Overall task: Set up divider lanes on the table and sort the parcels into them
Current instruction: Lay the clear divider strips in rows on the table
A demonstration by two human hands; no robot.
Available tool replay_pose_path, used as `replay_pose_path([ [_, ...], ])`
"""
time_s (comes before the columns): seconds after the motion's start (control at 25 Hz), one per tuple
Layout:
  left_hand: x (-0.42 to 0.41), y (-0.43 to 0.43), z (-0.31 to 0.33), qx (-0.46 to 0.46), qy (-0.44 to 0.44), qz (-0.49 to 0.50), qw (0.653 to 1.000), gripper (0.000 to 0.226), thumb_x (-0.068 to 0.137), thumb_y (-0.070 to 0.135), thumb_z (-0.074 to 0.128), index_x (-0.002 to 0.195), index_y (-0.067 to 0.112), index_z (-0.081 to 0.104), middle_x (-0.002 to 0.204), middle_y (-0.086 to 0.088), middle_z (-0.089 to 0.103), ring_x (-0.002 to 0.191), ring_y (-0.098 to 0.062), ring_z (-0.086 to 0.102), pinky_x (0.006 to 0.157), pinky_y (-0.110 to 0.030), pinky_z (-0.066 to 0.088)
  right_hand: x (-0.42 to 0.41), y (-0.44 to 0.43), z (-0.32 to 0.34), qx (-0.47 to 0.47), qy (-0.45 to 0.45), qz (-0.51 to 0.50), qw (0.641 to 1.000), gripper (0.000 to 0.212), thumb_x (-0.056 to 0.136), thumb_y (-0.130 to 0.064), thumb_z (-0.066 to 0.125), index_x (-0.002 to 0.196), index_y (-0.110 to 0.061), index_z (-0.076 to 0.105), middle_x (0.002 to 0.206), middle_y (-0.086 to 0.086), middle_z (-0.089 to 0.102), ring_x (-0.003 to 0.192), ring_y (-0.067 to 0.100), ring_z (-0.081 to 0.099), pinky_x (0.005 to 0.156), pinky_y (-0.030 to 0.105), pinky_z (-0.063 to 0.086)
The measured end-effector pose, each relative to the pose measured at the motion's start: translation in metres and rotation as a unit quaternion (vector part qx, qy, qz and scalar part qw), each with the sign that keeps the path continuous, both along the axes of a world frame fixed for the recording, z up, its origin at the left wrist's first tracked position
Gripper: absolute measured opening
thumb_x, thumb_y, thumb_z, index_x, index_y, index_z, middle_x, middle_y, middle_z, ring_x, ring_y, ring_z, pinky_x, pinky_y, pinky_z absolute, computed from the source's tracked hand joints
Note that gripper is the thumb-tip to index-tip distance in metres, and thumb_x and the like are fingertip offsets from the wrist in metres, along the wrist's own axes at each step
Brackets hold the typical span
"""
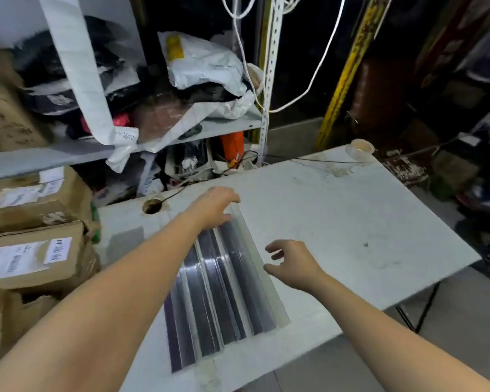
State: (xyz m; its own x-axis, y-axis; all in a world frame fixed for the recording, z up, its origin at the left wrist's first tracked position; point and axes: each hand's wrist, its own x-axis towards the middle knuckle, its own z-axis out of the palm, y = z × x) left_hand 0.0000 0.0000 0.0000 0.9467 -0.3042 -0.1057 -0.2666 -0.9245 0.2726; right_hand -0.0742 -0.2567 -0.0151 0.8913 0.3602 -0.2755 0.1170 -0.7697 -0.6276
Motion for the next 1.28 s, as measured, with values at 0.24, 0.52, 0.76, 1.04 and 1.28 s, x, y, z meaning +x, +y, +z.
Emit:
replay_pose_path([
  [0.24,0.027,0.000,-0.030,-0.009,0.059,-0.075,0.995,0.025,0.091,0.016,0.068,0.116,0.018,0.069,0.117,0.001,0.062,0.115,-0.020,0.056,0.102,-0.038,0.046,-0.025,-0.019,-0.032,-0.003,0.084,-0.084,0.993,0.034,0.083,-0.017,0.075,0.116,-0.016,0.073,0.107,-0.008,0.073,0.089,0.004,0.072,0.074,0.016,0.055],
  [0.52,0.040,0.001,-0.041,0.046,0.057,-0.144,0.987,0.009,0.089,0.016,0.069,0.092,0.024,0.068,0.102,0.006,0.055,0.101,-0.017,0.056,0.090,-0.036,0.049,-0.037,-0.017,-0.043,0.017,0.108,-0.099,0.989,0.024,0.078,-0.007,0.069,0.097,-0.017,0.078,0.091,-0.007,0.076,0.059,-0.004,0.066,0.060,0.011,0.049],
  [0.76,0.051,0.006,-0.049,0.006,0.082,-0.130,0.988,0.013,0.088,0.016,0.074,0.086,0.024,0.065,0.094,0.007,0.058,0.094,-0.016,0.057,0.086,-0.033,0.050,-0.034,-0.025,-0.043,0.029,0.101,-0.117,0.988,0.027,0.076,-0.005,0.069,0.098,-0.015,0.080,0.087,-0.007,0.076,0.056,-0.006,0.063,0.061,0.015,0.053],
  [1.04,0.069,-0.002,-0.035,0.009,0.069,-0.104,0.992,0.015,0.088,0.013,0.075,0.083,0.023,0.064,0.090,0.009,0.059,0.094,-0.018,0.059,0.085,-0.038,0.052,-0.021,-0.052,-0.027,0.028,0.105,-0.111,0.988,0.023,0.078,-0.002,0.068,0.089,-0.020,0.077,0.081,-0.010,0.071,0.051,-0.009,0.060,0.050,0.005,0.039],
  [1.28,0.104,-0.034,-0.018,0.014,0.026,-0.087,0.996,0.016,0.088,0.015,0.075,0.083,0.024,0.063,0.093,0.005,0.060,0.094,-0.019,0.057,0.084,-0.038,0.050,0.001,-0.095,-0.022,0.031,0.095,-0.110,0.989,0.025,0.079,-0.003,0.065,0.092,-0.018,0.080,0.079,-0.015,0.071,0.054,-0.007,0.061,0.050,0.006,0.041],
])
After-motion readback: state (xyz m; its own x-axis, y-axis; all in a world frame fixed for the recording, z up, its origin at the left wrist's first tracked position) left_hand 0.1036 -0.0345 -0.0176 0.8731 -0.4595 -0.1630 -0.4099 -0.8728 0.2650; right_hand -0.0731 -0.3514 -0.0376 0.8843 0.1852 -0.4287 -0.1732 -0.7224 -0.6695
